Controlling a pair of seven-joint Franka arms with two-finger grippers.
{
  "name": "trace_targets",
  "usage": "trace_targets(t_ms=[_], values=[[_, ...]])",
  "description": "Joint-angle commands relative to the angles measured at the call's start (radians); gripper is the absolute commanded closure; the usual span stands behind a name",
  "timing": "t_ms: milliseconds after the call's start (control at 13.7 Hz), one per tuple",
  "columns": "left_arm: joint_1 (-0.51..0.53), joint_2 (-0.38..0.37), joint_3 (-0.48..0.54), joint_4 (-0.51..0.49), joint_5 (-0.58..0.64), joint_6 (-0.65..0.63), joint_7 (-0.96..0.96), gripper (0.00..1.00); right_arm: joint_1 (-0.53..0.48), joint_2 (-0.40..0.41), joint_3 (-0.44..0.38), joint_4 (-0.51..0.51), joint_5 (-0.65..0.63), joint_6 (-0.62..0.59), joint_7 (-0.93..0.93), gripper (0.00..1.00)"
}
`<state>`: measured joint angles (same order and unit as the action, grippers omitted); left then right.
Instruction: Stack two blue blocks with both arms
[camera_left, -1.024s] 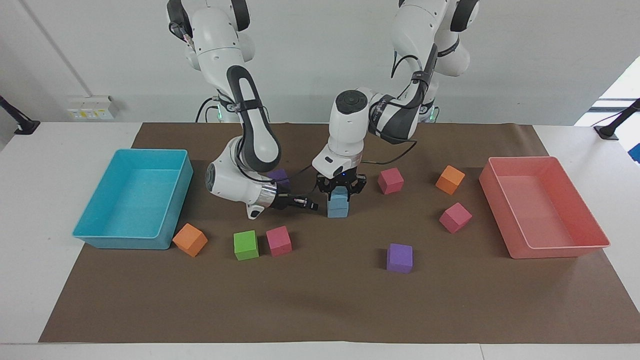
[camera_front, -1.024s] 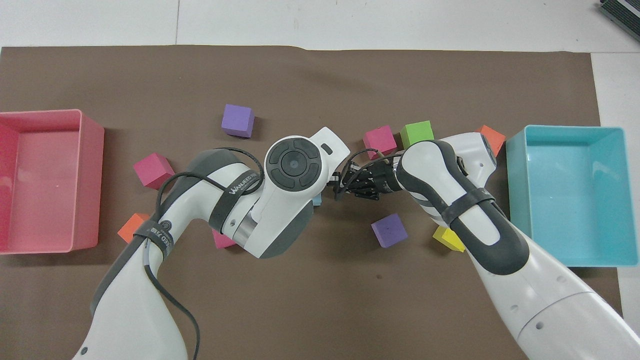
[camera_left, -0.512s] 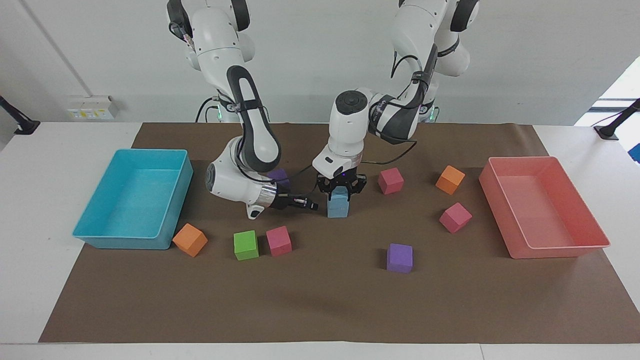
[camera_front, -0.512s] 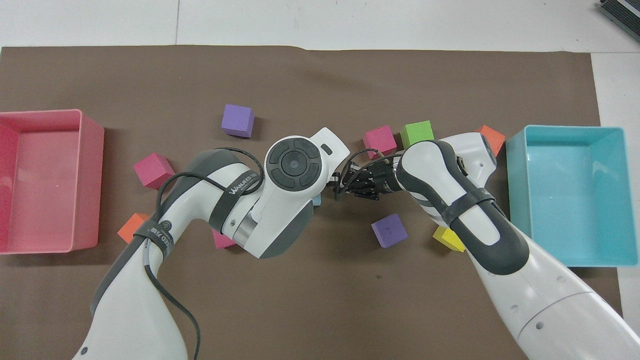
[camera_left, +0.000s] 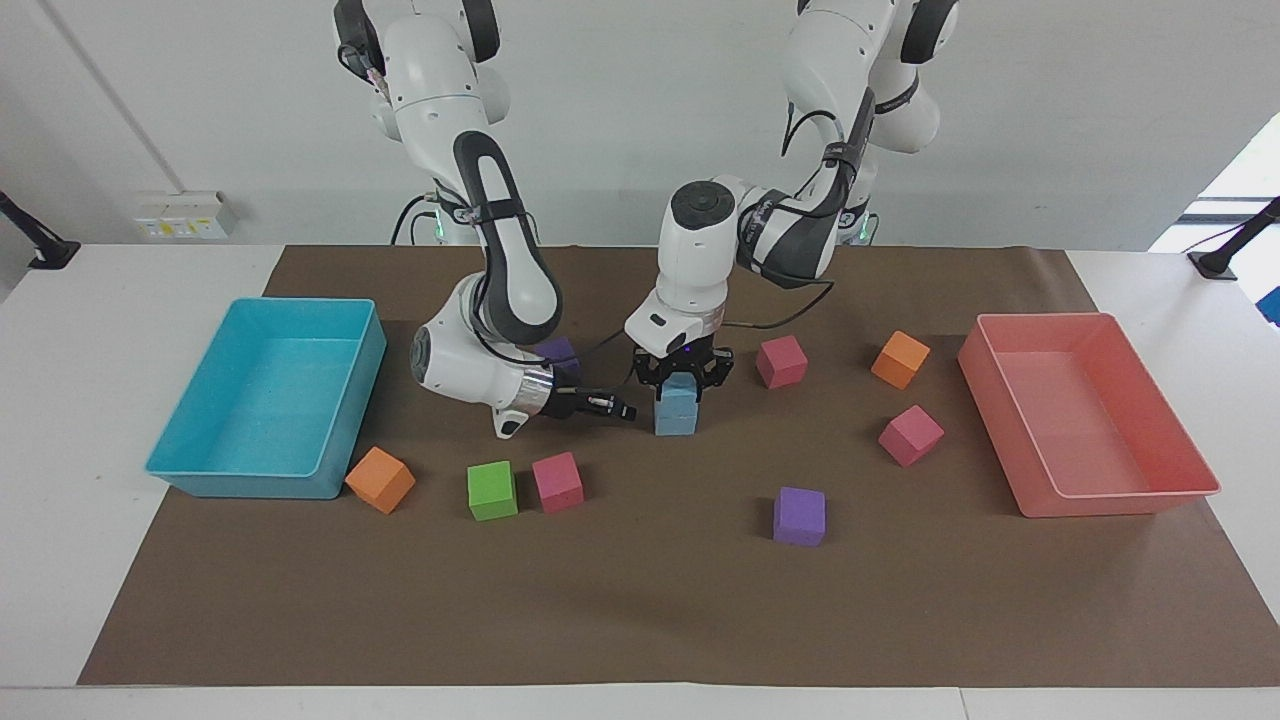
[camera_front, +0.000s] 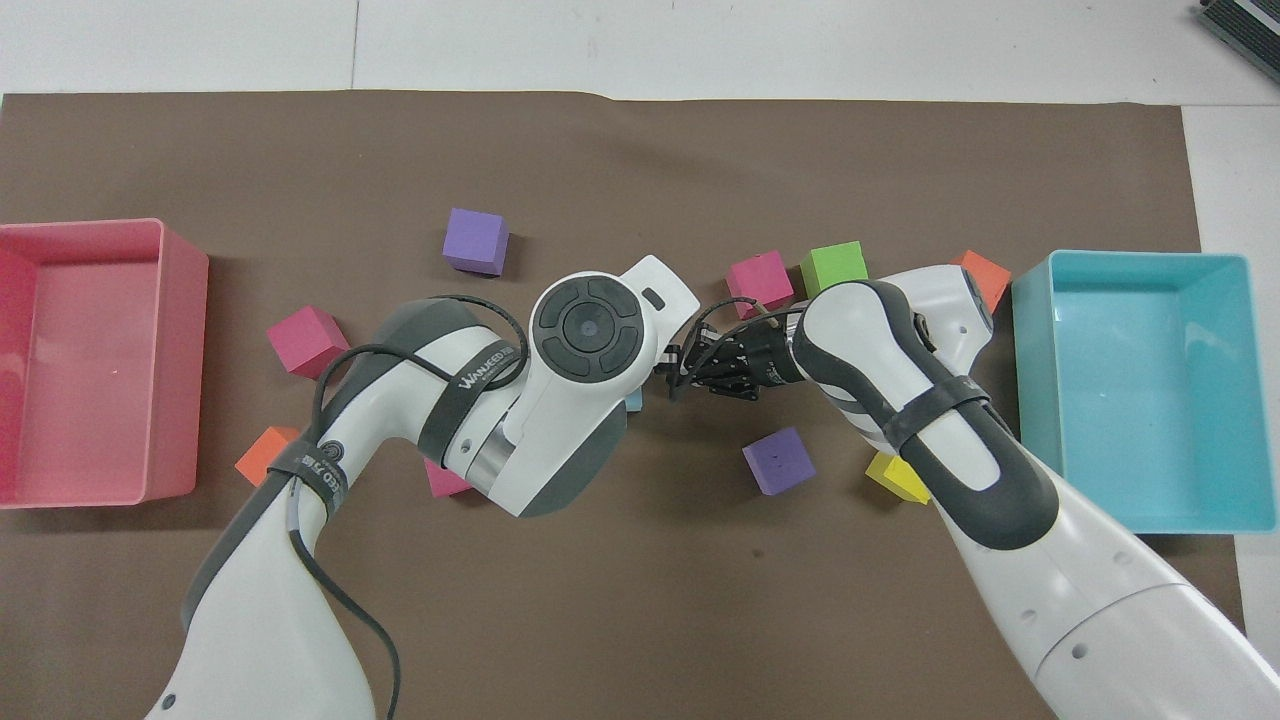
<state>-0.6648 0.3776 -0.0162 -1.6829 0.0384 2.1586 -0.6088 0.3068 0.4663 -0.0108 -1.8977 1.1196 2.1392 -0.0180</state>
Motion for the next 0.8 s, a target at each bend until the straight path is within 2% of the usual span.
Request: trace_targets(t_ms=[0, 366, 732], values=[[-0.019, -0.016, 0.018, -0.017, -0.012, -0.008, -0.006, 0.0, -0.008, -0.002, 0.008, -0.011, 0.037, 0.014, -0.034, 1.0], [-0.018, -0.031, 0.018, -0.014, -0.012, -0.038, -0.005, 0.0, -0.008, -0.002, 0.008, -0.011, 0.037, 0.014, -0.034, 1.0], [0.008, -0.133, 0.021, -0.017, -0.012, -0.143, 0.006, 0.0, -0.011, -0.002, 0.006, -0.009, 0.025, 0.011, -0.039, 1.0]])
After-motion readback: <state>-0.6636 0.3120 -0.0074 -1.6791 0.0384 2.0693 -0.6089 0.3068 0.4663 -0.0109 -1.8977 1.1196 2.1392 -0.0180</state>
